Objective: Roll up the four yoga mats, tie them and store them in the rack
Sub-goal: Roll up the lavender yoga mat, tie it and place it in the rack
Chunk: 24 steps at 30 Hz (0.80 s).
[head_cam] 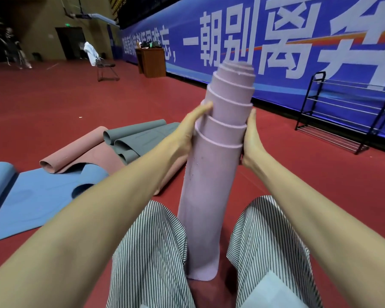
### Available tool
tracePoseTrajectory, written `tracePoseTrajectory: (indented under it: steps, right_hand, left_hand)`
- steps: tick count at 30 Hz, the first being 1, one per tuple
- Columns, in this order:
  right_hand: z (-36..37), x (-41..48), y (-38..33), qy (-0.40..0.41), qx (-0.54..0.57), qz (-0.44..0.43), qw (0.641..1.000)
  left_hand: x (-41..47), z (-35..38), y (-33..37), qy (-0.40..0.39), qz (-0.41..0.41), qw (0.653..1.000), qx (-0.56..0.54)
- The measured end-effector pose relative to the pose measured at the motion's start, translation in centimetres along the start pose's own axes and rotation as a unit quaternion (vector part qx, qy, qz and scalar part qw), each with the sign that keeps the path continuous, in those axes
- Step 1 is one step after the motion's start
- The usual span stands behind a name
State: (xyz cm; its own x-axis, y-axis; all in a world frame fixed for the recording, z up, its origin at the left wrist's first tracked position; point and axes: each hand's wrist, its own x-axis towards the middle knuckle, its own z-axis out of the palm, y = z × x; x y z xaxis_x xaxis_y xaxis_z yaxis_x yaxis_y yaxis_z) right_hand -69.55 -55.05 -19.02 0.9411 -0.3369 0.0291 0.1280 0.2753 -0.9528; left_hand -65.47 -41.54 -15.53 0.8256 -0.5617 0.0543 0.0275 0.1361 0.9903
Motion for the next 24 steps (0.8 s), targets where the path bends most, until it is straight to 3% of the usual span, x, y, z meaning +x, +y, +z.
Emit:
tracePoseTrajectory:
  steps: [2, 5, 9, 12, 17, 24]
  right_hand:
    - [0.6, 0.1, -2.5, -0.006, -0.067, -0.026, 0.997]
    - [1.1, 0.3, -3.8, -0.005, -0.128, -0.036, 0.991]
    - [-0.9, 1.2, 1.4, -0.072, -0.079, 0.021, 0.994]
    - [0.5, -0.9, 0.0, -0.049, -0.112, 0.029, 0.992]
    - [1.2, -0.5, -2.4, -0.060, -0.153, 0.010, 0.986]
    - [2.4, -0.4, -0.9, -0.088, -0.101, 0.010, 0.991]
  left_hand:
    - [0.0, -0.1, 2.4, -0.031, 0.021, 0.999, -0.019]
    - [-1.0, -0.8, 3.9, -0.010, 0.016, 1.000, -0.016]
    - [-2.4, -1.7, -0.5, 0.010, -0.083, 0.996, 0.041]
    - [-2.8, -2.2, -0.8, -0.011, -0.072, 0.997, 0.023]
    - [-2.2, -3.3, 0.0, 0.053, -0.073, 0.996, -0.024]
    - [-1.7, -3.2, -0.9, 0.036, -0.052, 0.997, -0.049]
